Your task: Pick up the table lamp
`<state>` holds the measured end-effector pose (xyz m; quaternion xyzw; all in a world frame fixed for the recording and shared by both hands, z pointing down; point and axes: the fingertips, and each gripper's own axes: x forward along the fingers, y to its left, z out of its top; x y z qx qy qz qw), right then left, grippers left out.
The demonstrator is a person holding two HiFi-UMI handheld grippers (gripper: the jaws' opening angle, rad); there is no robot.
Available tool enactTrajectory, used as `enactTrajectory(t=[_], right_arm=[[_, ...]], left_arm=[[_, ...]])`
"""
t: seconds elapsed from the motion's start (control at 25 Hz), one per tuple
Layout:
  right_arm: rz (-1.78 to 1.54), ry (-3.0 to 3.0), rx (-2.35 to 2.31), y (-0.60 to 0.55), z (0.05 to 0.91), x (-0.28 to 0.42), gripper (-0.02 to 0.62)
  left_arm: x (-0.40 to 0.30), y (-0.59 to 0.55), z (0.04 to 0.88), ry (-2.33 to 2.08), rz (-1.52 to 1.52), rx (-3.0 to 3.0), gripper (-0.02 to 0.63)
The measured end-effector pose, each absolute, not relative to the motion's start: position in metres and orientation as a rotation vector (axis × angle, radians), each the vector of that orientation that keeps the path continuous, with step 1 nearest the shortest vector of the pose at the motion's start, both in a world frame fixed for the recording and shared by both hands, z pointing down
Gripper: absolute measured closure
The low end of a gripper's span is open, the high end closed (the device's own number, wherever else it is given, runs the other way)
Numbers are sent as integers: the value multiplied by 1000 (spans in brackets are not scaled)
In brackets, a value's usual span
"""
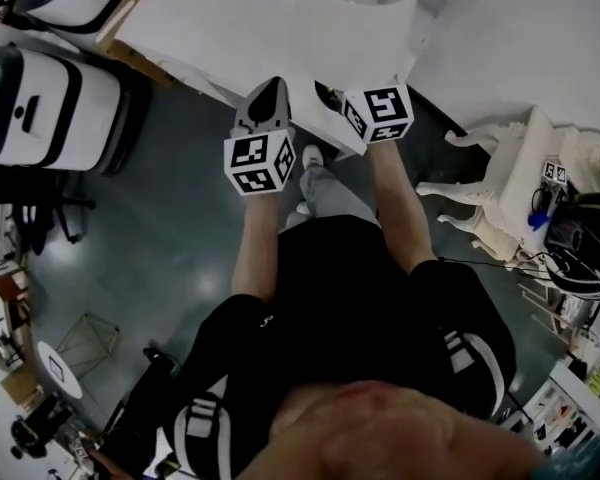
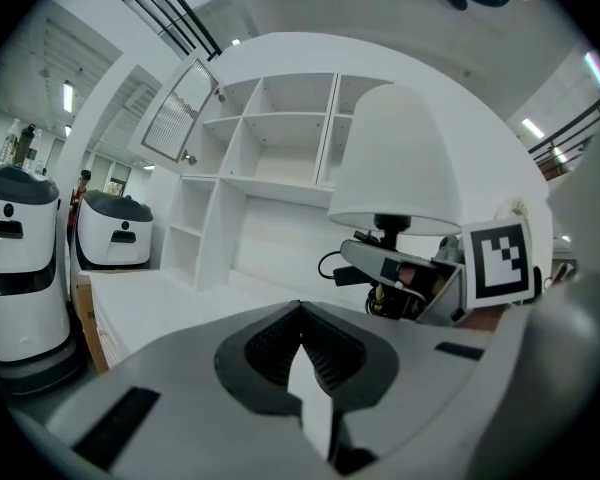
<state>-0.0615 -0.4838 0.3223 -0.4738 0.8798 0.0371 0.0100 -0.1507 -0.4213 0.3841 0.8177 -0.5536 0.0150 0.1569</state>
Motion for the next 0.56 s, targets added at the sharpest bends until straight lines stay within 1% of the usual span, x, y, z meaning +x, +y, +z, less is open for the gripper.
enactTrajectory(t=[0.28, 0.56], right_arm=[[92, 2726, -1484, -444, 302, -63, 459], [76, 2724, -1476, -428, 294, -78, 459]], left_arm=[[-150, -383, 361, -1572, 12, 2391, 597], [-175, -374, 358, -1614, 7, 2380, 597]])
